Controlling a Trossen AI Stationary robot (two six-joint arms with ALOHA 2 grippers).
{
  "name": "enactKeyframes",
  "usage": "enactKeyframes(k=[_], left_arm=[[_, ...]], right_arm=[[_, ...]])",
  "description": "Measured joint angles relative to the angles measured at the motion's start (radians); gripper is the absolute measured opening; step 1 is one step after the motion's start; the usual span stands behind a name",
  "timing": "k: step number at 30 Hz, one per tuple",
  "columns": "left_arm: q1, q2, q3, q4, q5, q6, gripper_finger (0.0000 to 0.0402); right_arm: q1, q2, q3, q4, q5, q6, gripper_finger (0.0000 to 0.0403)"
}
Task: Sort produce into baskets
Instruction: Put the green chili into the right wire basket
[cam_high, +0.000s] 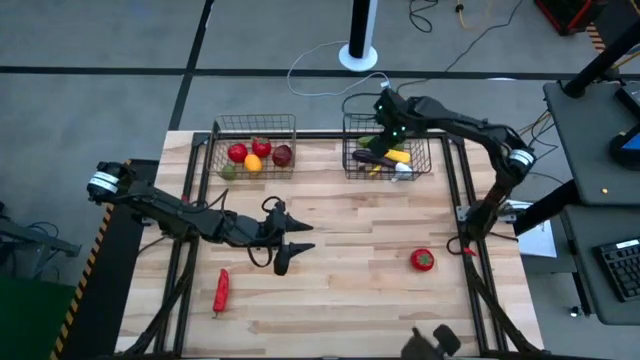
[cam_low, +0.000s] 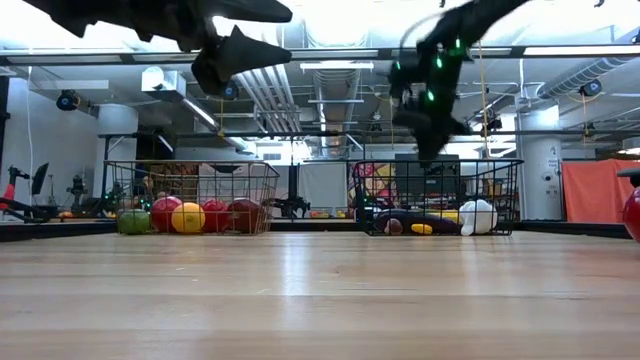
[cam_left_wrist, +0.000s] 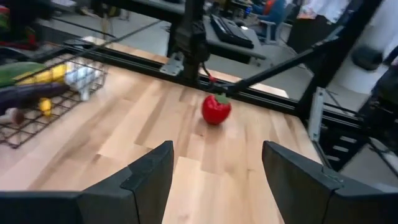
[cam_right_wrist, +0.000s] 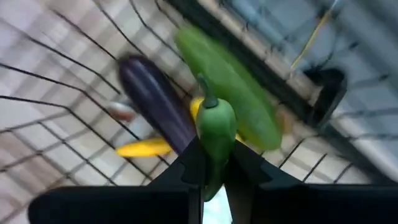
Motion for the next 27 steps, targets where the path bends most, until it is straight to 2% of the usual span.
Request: enactKeyframes(k=[4, 11, 21, 24, 27], left_arm=[[-0.029, 0.0, 0.0, 0.0, -0.072, 0.0, 0.0226], [-0.037, 0.0, 0.0, 0.0, -0.091, 0.0, 0.0226], [-0.037, 0.001, 0.0, 0.0, -0.091, 0.0, 0.0226], [-0.037, 0.001, 0.0, 0.0, -0.091, 0.0, 0.0226], [-0.037, 0.001, 0.0, 0.0, -0.091, 0.0, 0.0226]], right_arm=[[-0.08, 0.064, -0.025, 0.005, -0.149, -0.006, 0.0034], [-0.085, 0.132, -0.026, 0.036, -0.145, -0.01, 0.0034], [-0.086, 0.137, -0.024, 0.08, -0.107, -0.024, 0.0036], [-0.085, 0.137, -0.024, 0.079, -0.107, -0.024, 0.0056], [-0.085, 0.137, -0.024, 0.08, -0.107, -0.023, 0.0093]])
